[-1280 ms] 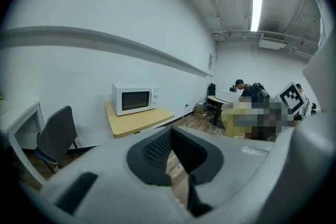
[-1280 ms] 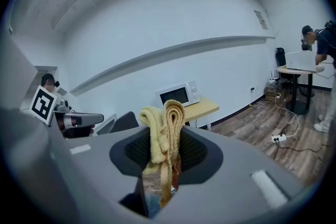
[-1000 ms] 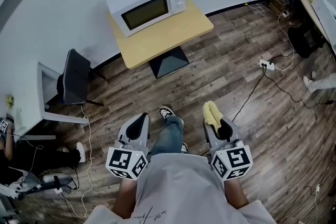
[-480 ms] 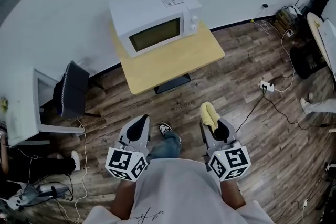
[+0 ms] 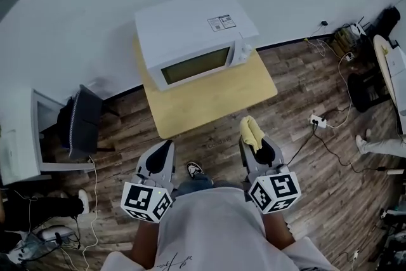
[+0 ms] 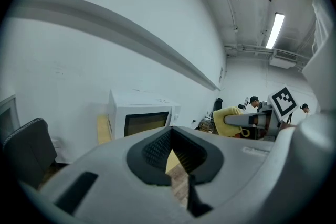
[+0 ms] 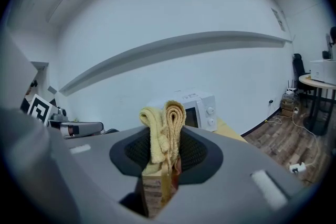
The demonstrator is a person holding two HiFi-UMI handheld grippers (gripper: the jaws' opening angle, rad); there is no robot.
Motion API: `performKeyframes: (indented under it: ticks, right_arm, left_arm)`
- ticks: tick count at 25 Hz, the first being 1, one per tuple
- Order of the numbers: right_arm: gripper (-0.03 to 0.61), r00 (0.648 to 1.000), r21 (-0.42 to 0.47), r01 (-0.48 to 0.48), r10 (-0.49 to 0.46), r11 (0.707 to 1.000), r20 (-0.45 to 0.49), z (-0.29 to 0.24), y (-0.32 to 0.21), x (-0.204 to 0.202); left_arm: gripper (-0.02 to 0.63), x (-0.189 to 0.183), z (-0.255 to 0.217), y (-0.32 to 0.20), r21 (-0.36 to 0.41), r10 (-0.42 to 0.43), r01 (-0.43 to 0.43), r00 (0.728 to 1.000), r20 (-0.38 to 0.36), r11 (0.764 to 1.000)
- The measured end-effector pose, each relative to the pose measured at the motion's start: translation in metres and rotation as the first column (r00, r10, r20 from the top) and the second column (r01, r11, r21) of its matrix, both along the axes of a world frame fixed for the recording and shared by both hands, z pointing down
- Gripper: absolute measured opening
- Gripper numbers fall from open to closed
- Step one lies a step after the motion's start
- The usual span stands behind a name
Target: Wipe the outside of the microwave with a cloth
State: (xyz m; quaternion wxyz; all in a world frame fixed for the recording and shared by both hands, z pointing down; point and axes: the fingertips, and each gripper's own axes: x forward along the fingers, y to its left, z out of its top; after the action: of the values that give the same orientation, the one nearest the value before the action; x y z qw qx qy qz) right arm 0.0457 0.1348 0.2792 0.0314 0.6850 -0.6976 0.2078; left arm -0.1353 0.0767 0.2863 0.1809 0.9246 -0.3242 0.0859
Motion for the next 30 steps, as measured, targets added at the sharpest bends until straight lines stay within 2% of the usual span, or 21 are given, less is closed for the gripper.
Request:
performKeyframes:
  ticks: [6,10,16,24,30]
  right_arm:
    - [0.126,1.0,0.009,0.001,-0.001,1.0,-0.016,-0.002,-0.038,0.008]
    - [0.124,0.999,0.031,-0.013,0.014,0.999,-0.037,-0.006,-0.061,0.026]
    - [0.123,0.995,0.098,-0.053,0.061,0.994,-0.081,-0.008,-0.098,0.073]
    - [0.123,0.991,0.139,-0.087,0.1,0.986,-0.088,0.018,-0.154,0.146]
    - [0.123,0.993,0.165,-0.085,0.098,0.983,-0.072,0.048,-0.21,0.198]
  left_arm:
    - [-0.009,-0.01,-0.003,-0.028,-0.003,-0.044,0.044,0.999,-0.015,0.999]
    - [-0.009,-0.018,-0.006,-0.042,-0.007,-0.102,0.102,0.994,-0.029,0.995]
    - [-0.009,-0.011,-0.005,-0.057,-0.014,-0.149,0.149,0.989,-0.023,0.989]
    - [-0.009,0.028,-0.009,-0.076,0.002,-0.19,0.191,0.982,-0.012,0.982]
    - [-0.009,0.039,-0.01,-0.088,0.037,-0.287,0.288,0.958,-0.011,0.957]
